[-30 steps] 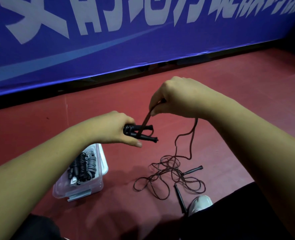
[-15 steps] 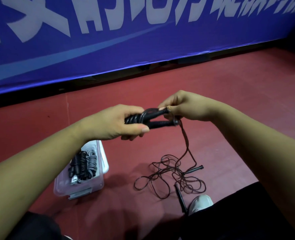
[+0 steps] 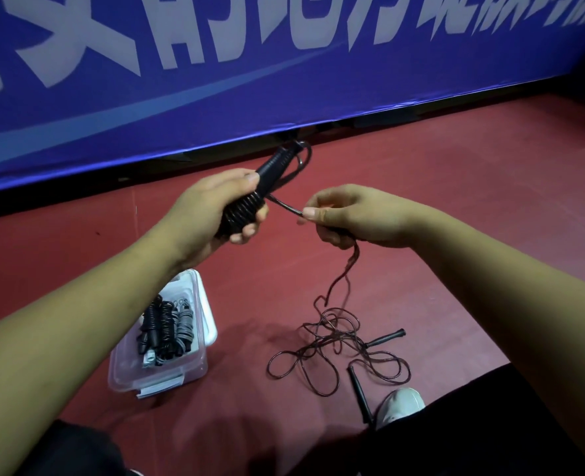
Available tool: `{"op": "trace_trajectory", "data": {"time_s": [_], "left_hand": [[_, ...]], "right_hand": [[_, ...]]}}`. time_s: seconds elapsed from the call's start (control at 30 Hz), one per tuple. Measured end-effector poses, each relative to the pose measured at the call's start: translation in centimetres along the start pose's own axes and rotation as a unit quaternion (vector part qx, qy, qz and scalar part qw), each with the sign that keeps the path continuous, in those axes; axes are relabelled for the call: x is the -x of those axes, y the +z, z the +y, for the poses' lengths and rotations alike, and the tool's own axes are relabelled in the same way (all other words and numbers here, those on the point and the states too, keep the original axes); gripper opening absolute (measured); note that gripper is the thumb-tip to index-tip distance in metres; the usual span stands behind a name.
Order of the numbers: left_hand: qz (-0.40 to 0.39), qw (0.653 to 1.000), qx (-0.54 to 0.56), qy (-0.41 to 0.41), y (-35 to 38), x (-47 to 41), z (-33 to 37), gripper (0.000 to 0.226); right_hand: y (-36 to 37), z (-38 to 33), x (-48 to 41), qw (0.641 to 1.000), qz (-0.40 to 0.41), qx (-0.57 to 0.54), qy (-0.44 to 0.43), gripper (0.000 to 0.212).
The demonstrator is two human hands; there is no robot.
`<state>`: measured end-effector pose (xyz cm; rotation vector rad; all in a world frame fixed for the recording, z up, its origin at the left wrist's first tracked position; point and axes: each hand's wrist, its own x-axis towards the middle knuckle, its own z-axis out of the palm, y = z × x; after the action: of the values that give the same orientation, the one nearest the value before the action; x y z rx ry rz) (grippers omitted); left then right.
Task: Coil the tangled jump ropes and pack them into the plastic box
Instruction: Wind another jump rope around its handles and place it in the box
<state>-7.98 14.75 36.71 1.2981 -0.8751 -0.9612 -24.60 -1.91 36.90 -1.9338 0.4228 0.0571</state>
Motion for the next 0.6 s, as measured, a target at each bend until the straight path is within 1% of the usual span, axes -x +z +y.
{"op": "trace_trajectory", "data": {"time_s": [0.03, 0.1, 0.17, 0.23, 0.3, 0.37, 0.43, 0.5, 0.57, 0.6], "left_hand": [[0.014, 1.0, 0.015, -0.007, -0.1, -0.1, -0.1, 0.013], [0.039, 0.997, 0.053, -0.032, -0.1, -0.4, -0.3, 0.015], [0.066, 0.992, 0.09, -0.063, -0.1, -0.6, -0.4, 0.016], [0.096, 0.986, 0.108, -0.089, 0.0, -0.7, -0.3, 0.019], [0.114, 0.982, 0.104, -0.107, 0.1, -0.8, -0.5, 0.023], [0.113, 0.981, 0.099, -0.122, 0.2, -0.7, -0.5, 0.025], [0.108, 0.982, 0.086, -0.132, 0.2, -0.5, -0.4, 0.027], [0.106, 0.985, 0.056, -0.127, 0.3, -0.5, -0.3, 0.021], [0.106, 0.987, 0.028, -0.121, 0.4, -0.6, -0.2, 0.012], [0.103, 0.987, 0.013, -0.122, 0.3, -0.7, -0.3, 0.011]], "right_hand": [[0.0, -0.4, 0.1, 1.0, 0.022, 0.02, -0.008, 0.025], [0.0, -1.2, 0.3, 0.993, 0.047, 0.104, -0.023, 0.017], [-0.1, -2.0, 0.4, 0.978, 0.068, 0.191, -0.037, 0.011], [-0.1, -2.5, 0.5, 0.963, 0.098, 0.246, -0.045, 0.01], [-0.1, -2.9, 0.7, 0.952, 0.117, 0.278, -0.046, 0.012], [-0.3, -3.1, 0.8, 0.944, 0.128, 0.299, -0.049, 0.015], [-0.6, -3.4, 1.1, 0.925, 0.141, 0.347, -0.058, 0.015], [-0.7, -3.9, 1.5, 0.902, 0.144, 0.398, -0.079, 0.016], [-0.4, -4.5, 1.7, 0.885, 0.146, 0.428, -0.106, 0.015], [-0.3, -4.8, 1.8, 0.878, 0.151, 0.438, -0.119, 0.015]]}}
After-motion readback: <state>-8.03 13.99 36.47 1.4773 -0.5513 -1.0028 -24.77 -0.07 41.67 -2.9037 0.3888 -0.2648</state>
